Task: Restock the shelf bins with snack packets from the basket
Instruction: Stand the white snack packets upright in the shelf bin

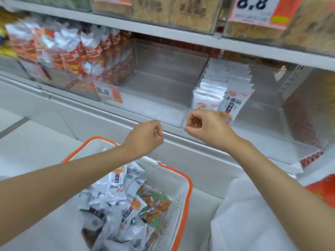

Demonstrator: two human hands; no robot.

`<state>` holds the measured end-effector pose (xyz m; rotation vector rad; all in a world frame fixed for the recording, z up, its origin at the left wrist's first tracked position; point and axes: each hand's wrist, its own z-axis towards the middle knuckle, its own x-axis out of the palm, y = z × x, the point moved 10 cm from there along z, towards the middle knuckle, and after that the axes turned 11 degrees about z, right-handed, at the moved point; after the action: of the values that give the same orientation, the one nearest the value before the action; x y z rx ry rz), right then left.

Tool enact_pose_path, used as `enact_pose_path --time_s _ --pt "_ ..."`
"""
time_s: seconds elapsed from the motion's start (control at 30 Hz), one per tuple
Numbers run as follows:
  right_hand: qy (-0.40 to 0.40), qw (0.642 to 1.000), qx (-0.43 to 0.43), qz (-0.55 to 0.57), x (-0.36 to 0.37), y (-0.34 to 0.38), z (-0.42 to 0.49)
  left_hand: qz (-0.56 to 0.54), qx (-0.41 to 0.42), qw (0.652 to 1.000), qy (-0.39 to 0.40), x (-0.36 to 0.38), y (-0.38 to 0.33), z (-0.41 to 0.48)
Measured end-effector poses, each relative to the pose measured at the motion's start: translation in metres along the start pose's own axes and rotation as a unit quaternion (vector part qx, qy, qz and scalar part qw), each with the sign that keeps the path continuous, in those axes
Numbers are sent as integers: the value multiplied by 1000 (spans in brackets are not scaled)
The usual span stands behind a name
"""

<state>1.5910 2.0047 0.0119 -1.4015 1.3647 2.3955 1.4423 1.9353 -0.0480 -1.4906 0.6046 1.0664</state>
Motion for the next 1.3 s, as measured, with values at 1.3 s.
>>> enact_pose_path --time_s 1.3 --pt "323 926 198 5 214 -72 -49 -51 -158 950 265 81 138 -65"
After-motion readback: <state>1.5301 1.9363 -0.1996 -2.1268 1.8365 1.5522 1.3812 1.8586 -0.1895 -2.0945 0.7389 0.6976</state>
